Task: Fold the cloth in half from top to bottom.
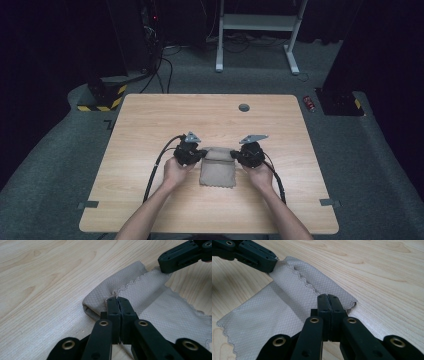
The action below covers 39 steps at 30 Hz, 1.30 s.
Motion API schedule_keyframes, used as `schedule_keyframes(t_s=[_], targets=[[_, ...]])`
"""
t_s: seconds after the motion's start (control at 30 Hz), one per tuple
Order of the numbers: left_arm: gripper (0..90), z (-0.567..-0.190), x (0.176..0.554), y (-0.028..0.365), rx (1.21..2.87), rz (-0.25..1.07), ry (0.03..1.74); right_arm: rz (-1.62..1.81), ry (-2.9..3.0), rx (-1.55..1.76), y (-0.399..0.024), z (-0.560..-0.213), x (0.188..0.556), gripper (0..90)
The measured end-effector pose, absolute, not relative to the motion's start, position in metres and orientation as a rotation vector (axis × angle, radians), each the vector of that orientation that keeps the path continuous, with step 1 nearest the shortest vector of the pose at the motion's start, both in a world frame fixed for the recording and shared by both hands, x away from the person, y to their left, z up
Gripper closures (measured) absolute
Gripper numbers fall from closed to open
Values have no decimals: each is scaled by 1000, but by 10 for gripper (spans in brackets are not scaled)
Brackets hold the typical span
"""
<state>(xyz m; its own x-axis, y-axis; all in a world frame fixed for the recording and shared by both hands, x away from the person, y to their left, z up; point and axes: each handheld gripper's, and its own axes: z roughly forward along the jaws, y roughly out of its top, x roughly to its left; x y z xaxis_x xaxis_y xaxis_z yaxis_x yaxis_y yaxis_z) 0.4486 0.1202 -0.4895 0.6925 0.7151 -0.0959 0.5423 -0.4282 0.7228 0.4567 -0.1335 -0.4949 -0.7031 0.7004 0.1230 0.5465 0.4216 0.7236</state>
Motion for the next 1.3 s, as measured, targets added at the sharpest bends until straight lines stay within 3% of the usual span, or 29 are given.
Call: schedule_keyframes(t_s=[1.3], targets=[[890, -491, 414, 130, 2054, 263, 890, 1228, 2489, 1041, -143, -489, 427, 895]])
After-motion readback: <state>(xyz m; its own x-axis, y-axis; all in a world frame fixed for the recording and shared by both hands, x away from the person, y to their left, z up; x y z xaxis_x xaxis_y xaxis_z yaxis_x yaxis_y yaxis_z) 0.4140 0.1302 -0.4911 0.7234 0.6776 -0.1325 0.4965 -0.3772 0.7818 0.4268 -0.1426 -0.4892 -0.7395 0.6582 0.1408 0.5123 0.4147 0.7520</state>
